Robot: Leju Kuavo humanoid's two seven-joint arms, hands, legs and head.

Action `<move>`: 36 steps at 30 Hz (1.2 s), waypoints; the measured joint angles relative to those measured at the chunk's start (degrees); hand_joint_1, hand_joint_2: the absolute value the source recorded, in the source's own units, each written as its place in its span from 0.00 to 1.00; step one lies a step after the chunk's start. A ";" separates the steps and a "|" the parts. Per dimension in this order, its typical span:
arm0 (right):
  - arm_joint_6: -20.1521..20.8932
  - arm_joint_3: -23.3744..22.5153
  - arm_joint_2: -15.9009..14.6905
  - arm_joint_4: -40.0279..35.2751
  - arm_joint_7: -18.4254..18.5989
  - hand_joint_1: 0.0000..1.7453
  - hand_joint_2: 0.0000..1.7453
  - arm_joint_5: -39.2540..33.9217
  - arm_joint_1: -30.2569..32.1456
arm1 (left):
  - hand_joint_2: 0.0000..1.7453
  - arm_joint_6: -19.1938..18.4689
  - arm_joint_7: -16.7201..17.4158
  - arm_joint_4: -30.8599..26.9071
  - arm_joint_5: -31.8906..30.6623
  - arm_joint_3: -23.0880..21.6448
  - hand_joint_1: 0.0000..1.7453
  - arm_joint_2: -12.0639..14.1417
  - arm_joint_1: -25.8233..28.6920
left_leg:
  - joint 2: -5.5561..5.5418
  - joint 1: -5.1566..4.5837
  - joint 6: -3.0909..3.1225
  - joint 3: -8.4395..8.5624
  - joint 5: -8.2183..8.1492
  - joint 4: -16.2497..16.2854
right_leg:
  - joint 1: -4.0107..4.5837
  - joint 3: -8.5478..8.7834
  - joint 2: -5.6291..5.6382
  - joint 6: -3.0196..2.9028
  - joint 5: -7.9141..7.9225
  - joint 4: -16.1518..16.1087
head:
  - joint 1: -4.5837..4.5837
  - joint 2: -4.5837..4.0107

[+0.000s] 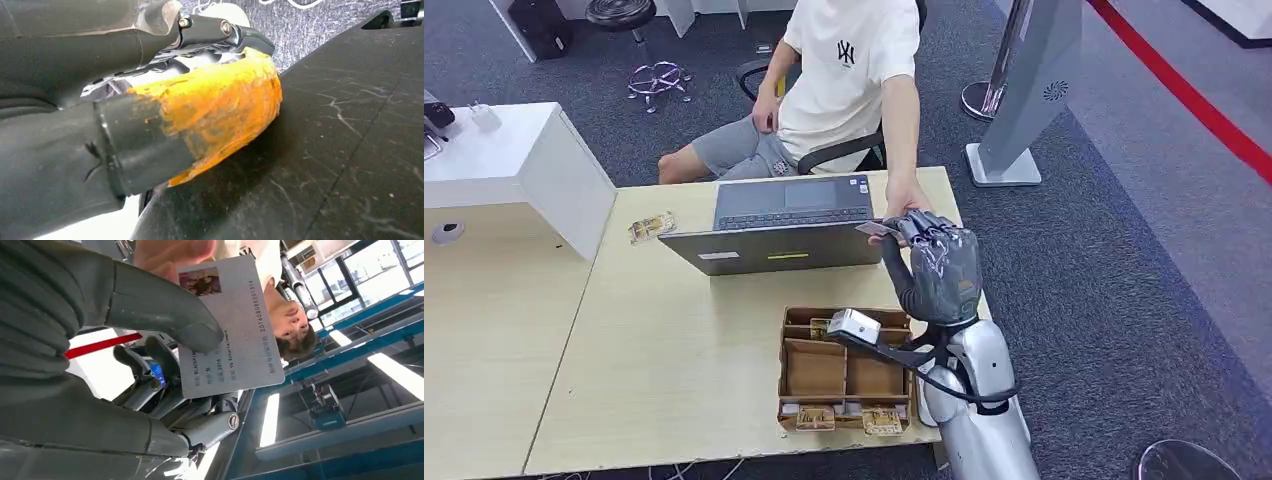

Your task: Pass the card to the sensor for recognition and then transmit it.

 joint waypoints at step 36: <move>13.40 7.91 -4.55 -20.53 1.27 1.00 1.00 -67.14 20.16 | 0.00 4.90 -0.46 0.00 3.08 2.45 0.00 0.39 1.50 | -0.01 0.00 0.02 -0.07 -0.04 0.00 | 0.00 -0.07 -0.01 0.05 -0.04 -0.02 | 0.00 0.00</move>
